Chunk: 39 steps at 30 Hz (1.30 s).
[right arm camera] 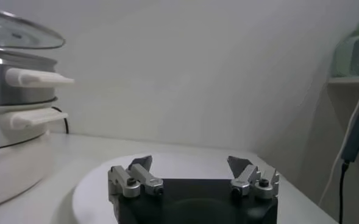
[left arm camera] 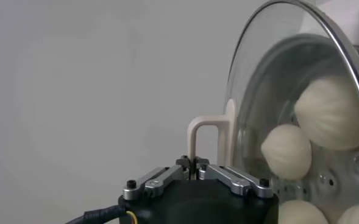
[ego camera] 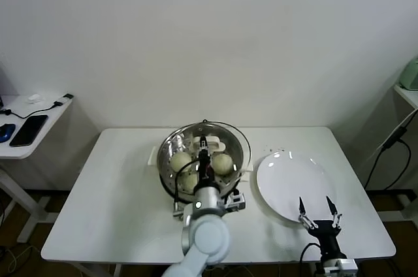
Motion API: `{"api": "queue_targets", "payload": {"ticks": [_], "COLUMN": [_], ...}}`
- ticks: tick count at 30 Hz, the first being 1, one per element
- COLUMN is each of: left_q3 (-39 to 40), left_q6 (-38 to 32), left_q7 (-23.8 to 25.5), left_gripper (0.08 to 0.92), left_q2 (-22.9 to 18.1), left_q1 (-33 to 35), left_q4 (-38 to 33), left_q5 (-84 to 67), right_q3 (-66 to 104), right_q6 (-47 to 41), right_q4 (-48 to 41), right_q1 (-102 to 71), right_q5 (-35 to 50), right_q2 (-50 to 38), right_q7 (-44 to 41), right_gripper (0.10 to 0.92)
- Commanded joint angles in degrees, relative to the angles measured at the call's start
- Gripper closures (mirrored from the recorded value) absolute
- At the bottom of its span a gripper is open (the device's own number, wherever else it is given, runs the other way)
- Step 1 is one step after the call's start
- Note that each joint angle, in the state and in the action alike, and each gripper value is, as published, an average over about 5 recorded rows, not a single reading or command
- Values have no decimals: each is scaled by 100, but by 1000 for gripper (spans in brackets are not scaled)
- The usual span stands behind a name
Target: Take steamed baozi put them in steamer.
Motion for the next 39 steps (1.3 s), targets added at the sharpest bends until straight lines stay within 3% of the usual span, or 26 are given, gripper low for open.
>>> {"api": "queue_targets", "payload": {"ticks": [1, 24, 32, 39], "left_q3": [-169, -260, -210, -132], "left_q6": [105, 19, -23, -394], "left_q7": [-146, -455, -403, -570], "left_gripper": [868, 859, 659, 460], "left_q2": [26, 6, 68, 385], "left_q1": [-65, 58, 212, 481], "left_q4": [288, 459, 87, -1111], "left_q5": [69, 17, -131, -1537], "right_q3": [8, 21, 20, 13], "right_q6": [60, 191, 185, 109], "right_q4": [11, 19, 55, 117], "right_q1": [-6, 5, -6, -16], "right_q5": [-18, -92, -109, -89], "right_q2": [-4, -3, 0, -14], "right_q7": [27, 43, 11, -11], "right_gripper": [203, 203, 203, 203]}}
